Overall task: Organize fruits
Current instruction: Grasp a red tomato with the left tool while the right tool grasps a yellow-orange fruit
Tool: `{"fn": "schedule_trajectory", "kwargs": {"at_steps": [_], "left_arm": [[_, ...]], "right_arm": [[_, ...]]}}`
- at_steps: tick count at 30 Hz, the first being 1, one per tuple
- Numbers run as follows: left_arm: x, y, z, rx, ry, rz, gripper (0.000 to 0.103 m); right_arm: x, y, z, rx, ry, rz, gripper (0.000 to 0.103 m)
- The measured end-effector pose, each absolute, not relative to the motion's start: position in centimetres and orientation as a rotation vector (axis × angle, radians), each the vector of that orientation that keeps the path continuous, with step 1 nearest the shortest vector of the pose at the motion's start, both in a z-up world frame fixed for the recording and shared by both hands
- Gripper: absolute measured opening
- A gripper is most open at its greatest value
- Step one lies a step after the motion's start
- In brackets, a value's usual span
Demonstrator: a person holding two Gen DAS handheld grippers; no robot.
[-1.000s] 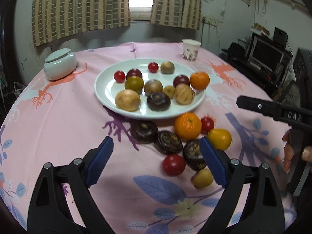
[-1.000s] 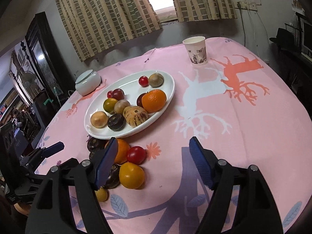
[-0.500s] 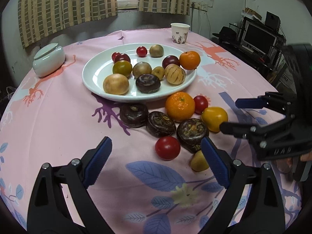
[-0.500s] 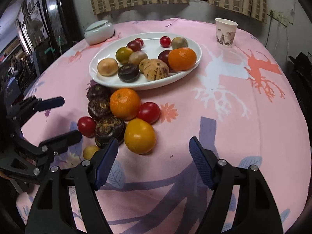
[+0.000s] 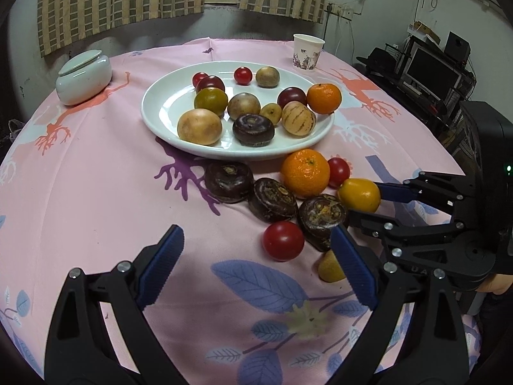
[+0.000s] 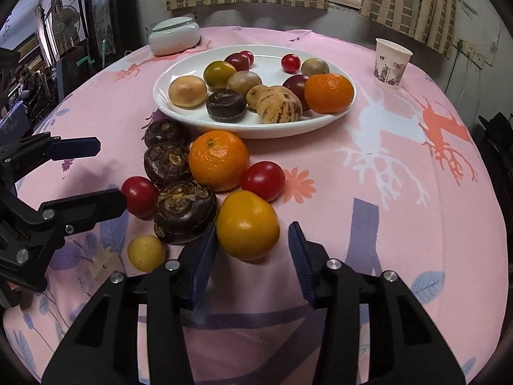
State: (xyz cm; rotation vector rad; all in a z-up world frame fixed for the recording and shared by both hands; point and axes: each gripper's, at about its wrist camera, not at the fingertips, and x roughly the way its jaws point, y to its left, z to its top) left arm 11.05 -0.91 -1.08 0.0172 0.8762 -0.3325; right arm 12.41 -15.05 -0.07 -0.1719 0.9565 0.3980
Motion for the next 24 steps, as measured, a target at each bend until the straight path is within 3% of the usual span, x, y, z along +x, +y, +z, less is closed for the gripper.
{"fn": "schedule_trajectory", "kwargs": {"at_steps": [16,18,20,22,24], "left_arm": [[10.7,-2.2,-2.0,0.155,0.872,-0.308,0.093],[10.8,-2.1,-2.2,0.153,0.883,-0.311,0.088],[11.0,-1.9,-2.3,0.133,0.901,-0.328,0.064],[11.1,-1.6,-2.4,0.085,0.912,-0.366,0.055],[10.9,-2.2,-2.5,0.115,0.898,-0.375,0.054]], "right_arm": [[12.3,-16.7,1.5,-0.112,0.948,0.385,0.038],[12.2,-16.7,1.6,-0.113,0.944,0.383,0.038],[12.2,-16.7,1.7,-0.114,0.942,0.384,0.038],[12.2,-16.6,1.7,-0.112,0.943,0.388,0.038],[12.1,-16.5,1.6,-0.114,0.947,0.393,0.038]]}}
